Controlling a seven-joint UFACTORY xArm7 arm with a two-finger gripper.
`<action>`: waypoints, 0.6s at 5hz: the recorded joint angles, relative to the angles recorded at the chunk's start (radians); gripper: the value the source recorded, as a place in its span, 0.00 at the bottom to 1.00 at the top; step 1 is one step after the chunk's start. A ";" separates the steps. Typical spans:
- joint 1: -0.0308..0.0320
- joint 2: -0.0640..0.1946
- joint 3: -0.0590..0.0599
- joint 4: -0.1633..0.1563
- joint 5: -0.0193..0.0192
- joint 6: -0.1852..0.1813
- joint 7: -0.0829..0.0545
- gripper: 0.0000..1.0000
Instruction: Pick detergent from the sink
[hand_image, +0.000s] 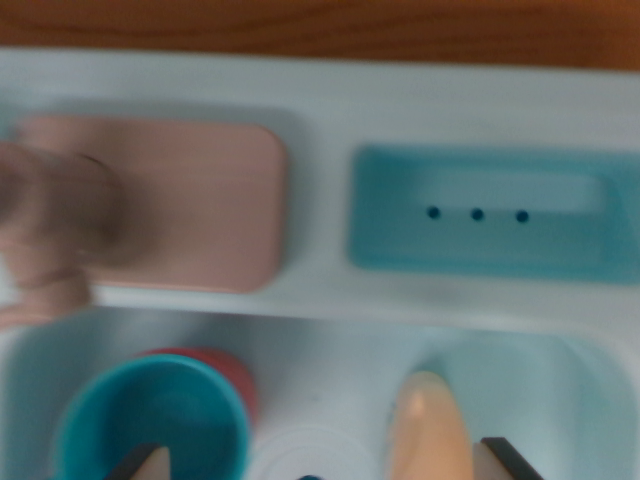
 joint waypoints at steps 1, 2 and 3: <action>0.0000 0.000 0.000 0.000 0.0000 0.000 0.000 0.00; -0.0084 0.011 -0.008 -0.029 0.0047 -0.038 -0.024 0.00; -0.0084 0.011 -0.008 -0.029 0.0047 -0.038 -0.024 0.00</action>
